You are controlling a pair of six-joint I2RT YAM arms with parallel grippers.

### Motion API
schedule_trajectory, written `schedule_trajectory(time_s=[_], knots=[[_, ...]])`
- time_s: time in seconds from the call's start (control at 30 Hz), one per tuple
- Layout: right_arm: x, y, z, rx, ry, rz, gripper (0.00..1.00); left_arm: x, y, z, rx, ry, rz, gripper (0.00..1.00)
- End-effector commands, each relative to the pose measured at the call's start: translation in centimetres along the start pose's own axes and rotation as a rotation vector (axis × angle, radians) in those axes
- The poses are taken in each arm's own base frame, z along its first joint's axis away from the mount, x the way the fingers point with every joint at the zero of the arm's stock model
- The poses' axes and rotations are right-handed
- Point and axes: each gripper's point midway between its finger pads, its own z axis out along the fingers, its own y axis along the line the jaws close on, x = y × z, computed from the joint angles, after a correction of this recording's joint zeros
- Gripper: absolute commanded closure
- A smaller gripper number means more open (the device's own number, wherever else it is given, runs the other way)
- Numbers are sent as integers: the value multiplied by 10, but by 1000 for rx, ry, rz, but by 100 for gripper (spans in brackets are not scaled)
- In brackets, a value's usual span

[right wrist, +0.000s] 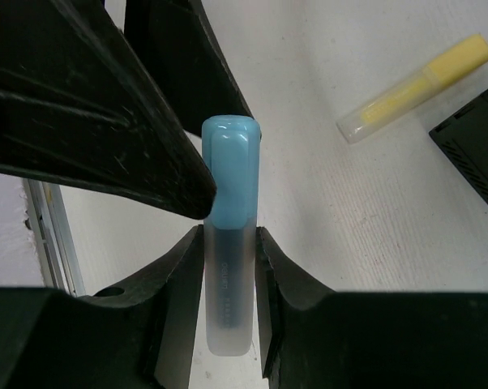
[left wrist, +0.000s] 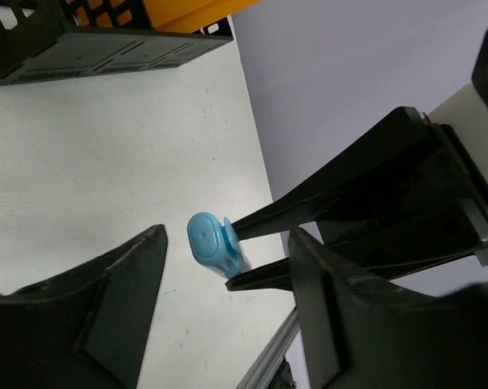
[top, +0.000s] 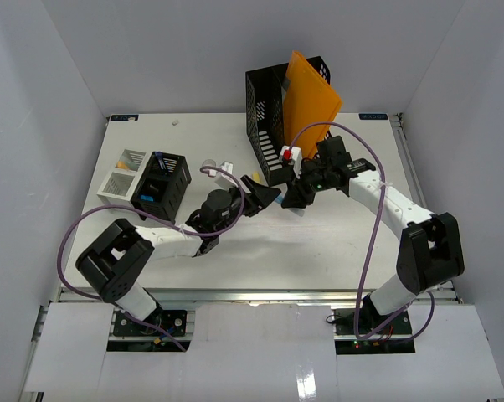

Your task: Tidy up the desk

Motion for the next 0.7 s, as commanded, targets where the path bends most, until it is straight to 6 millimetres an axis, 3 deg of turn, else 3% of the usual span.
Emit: schedule_trajectory(time_s=[0.0,0.17,0.27,0.33,0.4,0.53,0.67], knots=[[-23,9,-8,5,-73,-33,89,-4,-11,8,3,-22,-9,42],[-28,12,-12,10,-91,-41,85,0,-16,11,14,-12,-12,65],[-27,18,-14,-1,-104,-52,78,0,-18,10,20,-12,-11,81],[-28,20,-15,-5,-109,-69,67,-2,-21,9,28,-18,-4,91],[-27,22,-17,-3,-109,-88,35,-5,-24,6,33,-30,10,99],[-20,25,-21,10,-109,-118,8,-18,-29,-3,9,-58,84,100],[-20,26,-32,28,-141,-136,10,-46,-17,-22,-113,-85,282,100]])
